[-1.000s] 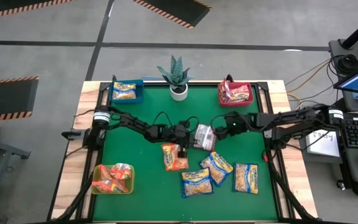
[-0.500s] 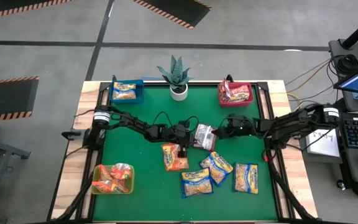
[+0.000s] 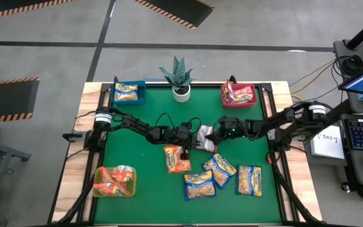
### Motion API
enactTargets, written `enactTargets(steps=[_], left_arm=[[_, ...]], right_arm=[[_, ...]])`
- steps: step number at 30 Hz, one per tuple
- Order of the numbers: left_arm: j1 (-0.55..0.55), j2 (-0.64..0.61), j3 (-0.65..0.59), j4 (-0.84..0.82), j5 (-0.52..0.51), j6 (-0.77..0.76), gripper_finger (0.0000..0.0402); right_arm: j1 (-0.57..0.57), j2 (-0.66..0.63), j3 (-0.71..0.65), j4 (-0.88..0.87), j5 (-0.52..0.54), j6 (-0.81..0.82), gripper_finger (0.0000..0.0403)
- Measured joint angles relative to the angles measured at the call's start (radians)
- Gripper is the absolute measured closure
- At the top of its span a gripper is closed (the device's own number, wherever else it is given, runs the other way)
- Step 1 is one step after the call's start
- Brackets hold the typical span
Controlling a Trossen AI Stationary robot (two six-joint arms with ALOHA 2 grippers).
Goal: Sort Maruchan noodles
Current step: Put the red noodle pack into the pink bin
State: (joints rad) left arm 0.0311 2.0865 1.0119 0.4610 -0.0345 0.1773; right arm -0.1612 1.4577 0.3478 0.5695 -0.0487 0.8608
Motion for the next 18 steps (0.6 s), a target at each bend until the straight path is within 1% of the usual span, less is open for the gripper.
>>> enactTargets(steps=[5, 9, 11, 14, 18], left_arm=[[0.0, 0.0, 0.0, 0.0, 0.0, -0.007, 0.0364], [0.0, 0.0, 0.0, 0.0, 0.0, -0.007, 0.0364], [0.0, 0.0, 0.0, 0.0, 0.0, -0.007, 0.0364], [0.0, 0.0, 0.0, 0.004, 0.0, -0.007, 0.0364], [0.0, 0.0, -0.001, 0.016, 0.0, -0.007, 0.0364]], right_arm=[[0.002, 0.002, 0.038, -0.017, -0.089, -0.04, 0.0076], [0.002, -0.011, 0.043, -0.006, -0.101, -0.043, 0.0077], [0.002, -0.01, 0.043, -0.01, -0.096, -0.042, 0.0083], [0.002, -0.008, 0.043, -0.009, -0.09, -0.037, 0.0118], [0.002, -0.008, 0.043, -0.011, -0.085, -0.033, 0.0189]])
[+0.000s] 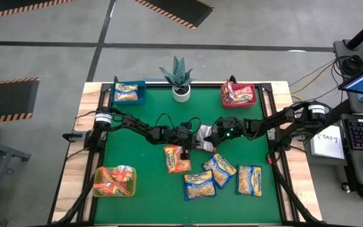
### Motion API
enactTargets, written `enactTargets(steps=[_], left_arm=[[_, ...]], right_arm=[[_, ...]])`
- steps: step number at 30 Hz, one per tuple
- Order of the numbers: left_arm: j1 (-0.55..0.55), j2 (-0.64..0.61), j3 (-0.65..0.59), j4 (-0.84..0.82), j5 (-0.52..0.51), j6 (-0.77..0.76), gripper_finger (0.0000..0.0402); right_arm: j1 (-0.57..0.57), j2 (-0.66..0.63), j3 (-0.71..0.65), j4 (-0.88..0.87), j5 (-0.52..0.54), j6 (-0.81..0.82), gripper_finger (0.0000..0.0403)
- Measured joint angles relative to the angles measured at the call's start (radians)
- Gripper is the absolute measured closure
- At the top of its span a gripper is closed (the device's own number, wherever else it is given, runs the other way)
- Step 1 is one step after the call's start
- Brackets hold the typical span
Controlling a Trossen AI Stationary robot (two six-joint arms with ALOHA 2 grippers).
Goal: Sort Maruchan noodles
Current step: Put the red noodle pack into the pink bin
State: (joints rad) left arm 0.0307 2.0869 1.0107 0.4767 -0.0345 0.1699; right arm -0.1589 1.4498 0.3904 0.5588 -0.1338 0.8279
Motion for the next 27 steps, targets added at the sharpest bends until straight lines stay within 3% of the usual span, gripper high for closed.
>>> enactTargets(steps=[7, 12, 19, 27], left_arm=[[0.0, -0.008, -0.001, -0.003, 0.0, 0.0, 0.0364], [-0.001, -0.045, -0.003, -0.043, 0.0, 0.015, 0.0364], [-0.001, -0.15, -0.004, -0.194, -0.002, 0.061, 0.0364], [-0.004, -0.395, -0.044, -0.358, -0.002, 0.122, 0.0364]], right_arm=[[0.0, 0.0, 0.0, -0.004, 0.007, 0.014, 0.0295], [0.0, -0.002, 0.0, 0.002, 0.015, 0.01, 0.035], [0.0, -0.01, 0.0, 0.0, 0.029, -0.001, 0.0358], [-0.005, -0.127, 0.032, -0.009, 0.032, -0.043, 0.0361]])
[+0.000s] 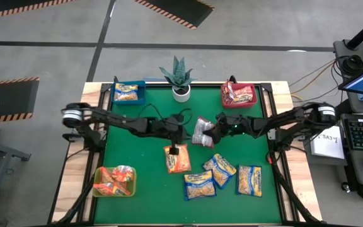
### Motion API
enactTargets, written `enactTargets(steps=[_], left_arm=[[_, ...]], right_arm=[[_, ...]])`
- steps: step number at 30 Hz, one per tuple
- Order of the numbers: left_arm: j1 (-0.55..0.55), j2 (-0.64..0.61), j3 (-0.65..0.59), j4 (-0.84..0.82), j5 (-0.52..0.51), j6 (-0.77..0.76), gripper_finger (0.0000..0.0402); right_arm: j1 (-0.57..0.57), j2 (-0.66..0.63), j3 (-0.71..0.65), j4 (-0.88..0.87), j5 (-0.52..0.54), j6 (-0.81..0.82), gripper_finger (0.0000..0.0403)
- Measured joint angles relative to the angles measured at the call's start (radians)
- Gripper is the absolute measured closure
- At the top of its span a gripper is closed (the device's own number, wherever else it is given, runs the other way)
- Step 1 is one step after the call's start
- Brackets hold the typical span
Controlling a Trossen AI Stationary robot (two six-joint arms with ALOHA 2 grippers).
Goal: Sort Maruchan noodles
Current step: Put the red noodle pack into the pink bin
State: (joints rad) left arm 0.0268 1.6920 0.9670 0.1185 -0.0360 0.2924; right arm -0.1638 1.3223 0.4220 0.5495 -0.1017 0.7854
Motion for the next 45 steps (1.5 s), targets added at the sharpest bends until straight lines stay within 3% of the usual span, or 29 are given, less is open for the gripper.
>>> enactTargets(steps=[5, 8, 11, 16, 22, 29, 34, 45], left_arm=[[-0.002, -0.182, -0.069, -0.002, 0.0, 0.014, 0.0364], [-0.005, -0.285, -0.121, 0.006, 0.0, 0.013, 0.0364], [-0.006, -0.38, -0.174, 0.013, 0.001, -0.001, 0.0364], [-0.006, -0.5, -0.258, 0.026, 0.0, -0.025, 0.0364], [-0.006, -0.583, -0.34, 0.086, -0.004, -0.031, 0.0364], [-0.006, -0.619, -0.352, 0.093, -0.006, -0.032, 0.0364], [-0.006, -0.619, -0.346, 0.09, -0.006, -0.039, 0.0364], [-0.006, -0.619, -0.347, 0.087, -0.006, -0.039, 0.0364]], right_arm=[[-0.02, -0.125, 0.079, -0.101, 0.004, -0.082, 0.036], [-0.027, -0.197, 0.168, -0.29, 0.086, -0.159, 0.0361], [-0.028, -0.242, 0.291, -0.552, 0.244, -0.246, 0.0361], [-0.042, -0.237, 0.498, -1.002, 0.597, -0.337, 0.0361], [-0.118, -0.152, 0.635, -1.362, 0.91, -0.385, 0.0362], [-0.293, -0.035, 0.599, -1.403, 0.971, -0.536, 0.0362], [-0.394, 0.064, 0.568, -1.393, 1.071, -0.606, 0.0362], [-0.443, 0.239, 0.566, -1.247, 1.09, -0.697, 0.0358]])
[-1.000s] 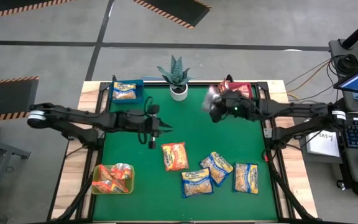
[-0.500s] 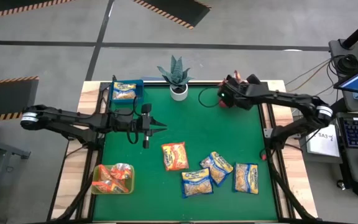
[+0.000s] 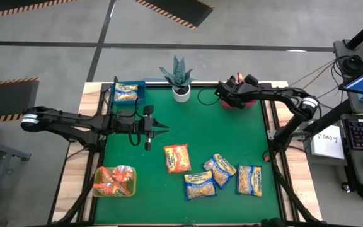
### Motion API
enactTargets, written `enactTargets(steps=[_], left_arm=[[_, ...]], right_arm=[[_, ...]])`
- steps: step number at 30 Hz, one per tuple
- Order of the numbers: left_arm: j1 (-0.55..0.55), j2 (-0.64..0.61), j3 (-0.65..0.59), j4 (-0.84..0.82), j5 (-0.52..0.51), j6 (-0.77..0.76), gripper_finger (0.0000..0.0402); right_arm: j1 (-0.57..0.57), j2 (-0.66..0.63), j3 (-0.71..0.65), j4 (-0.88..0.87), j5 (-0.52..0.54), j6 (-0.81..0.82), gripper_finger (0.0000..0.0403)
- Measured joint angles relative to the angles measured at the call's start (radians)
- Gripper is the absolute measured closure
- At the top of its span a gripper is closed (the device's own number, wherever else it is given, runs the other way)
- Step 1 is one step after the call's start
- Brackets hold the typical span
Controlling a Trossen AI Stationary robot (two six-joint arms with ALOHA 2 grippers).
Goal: Sort Maruchan noodles
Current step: Put the red noodle pack into the pink bin
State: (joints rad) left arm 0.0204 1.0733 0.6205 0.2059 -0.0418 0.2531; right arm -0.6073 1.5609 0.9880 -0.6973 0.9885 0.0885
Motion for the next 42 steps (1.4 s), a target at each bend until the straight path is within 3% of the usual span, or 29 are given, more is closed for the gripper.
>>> enactTargets(steps=[8, 14, 22, 27, 31, 42], left_arm=[[0.0, 0.002, 0.0, -0.007, 0.0, 0.0, 0.0364], [0.0, 0.003, 0.0, -0.008, 0.0, 0.0, 0.0364], [0.0, 0.003, -0.001, -0.015, 0.0, 0.0, 0.0364], [0.0, 0.003, -0.001, -0.015, 0.0, 0.0, 0.0364], [0.0, 0.003, -0.001, -0.015, 0.0, 0.0, 0.0364], [0.0, 0.003, -0.001, -0.022, 0.0, 0.0, 0.0364]], right_arm=[[0.0, 0.018, 0.002, -0.002, -0.099, 0.032, 0.0277], [0.013, -0.04, 0.001, -0.017, -0.189, 0.031, 0.0215], [0.05, -0.156, 0.052, -0.17, -0.235, 0.115, 0.0191], [0.062, -0.24, 0.094, -0.179, -0.33, 0.153, 0.0204], [0.061, -0.3, 0.103, -0.126, -0.329, 0.186, 0.0232], [-0.01, -0.296, -0.12, 0.306, -0.324, 0.213, 0.0384]])
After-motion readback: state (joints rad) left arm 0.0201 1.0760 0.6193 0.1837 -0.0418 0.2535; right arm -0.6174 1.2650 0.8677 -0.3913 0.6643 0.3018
